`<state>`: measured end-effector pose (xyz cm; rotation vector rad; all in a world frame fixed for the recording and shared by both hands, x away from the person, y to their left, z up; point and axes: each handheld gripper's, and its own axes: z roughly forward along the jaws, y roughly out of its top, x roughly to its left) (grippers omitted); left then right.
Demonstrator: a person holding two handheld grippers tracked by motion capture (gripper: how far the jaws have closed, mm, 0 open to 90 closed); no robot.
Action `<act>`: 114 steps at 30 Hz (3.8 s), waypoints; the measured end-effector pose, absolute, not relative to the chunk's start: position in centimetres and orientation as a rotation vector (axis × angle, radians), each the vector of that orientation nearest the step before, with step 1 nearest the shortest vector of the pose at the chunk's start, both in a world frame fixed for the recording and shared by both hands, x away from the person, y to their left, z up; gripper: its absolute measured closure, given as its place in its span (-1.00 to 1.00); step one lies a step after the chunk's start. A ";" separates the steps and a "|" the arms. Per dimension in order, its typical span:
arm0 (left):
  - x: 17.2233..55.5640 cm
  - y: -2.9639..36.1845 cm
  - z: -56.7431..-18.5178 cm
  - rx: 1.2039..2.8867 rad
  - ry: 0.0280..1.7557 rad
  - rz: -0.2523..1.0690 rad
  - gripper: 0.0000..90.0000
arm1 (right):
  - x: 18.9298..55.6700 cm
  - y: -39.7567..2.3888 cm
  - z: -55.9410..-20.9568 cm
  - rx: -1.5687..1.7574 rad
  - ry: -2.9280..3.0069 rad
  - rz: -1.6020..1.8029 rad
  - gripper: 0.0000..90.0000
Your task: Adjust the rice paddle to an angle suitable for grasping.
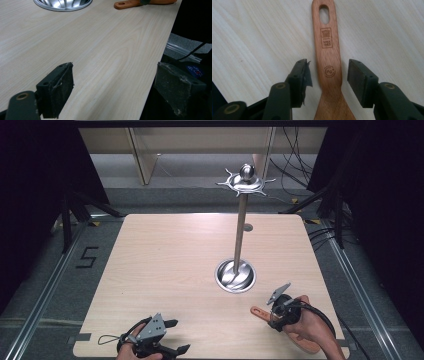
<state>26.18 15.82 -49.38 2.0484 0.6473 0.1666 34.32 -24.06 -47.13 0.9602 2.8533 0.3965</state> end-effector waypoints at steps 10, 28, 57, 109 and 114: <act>26.3 16.0 -49.3 2.053 0.638 0.170 -0.67 | 35.2 -22.7 -47.2 0.929 2.913 0.315 0.30; 26.2 16.0 -49.3 2.049 0.645 0.158 -0.67 | 36.1 -22.1 -47.4 0.893 2.947 0.197 0.44; 26.2 16.0 -49.3 2.048 0.659 0.154 -0.67 | 35.2 -24.9 -44.7 0.998 2.794 0.491 0.48; 26.3 16.0 -49.4 2.045 0.670 0.146 -0.67 | 34.4 -28.3 -32.4 0.945 2.245 1.332 0.49; 26.3 15.9 -49.4 2.043 0.668 0.153 -0.67 | 34.6 -27.7 -30.8 0.900 2.210 1.382 0.49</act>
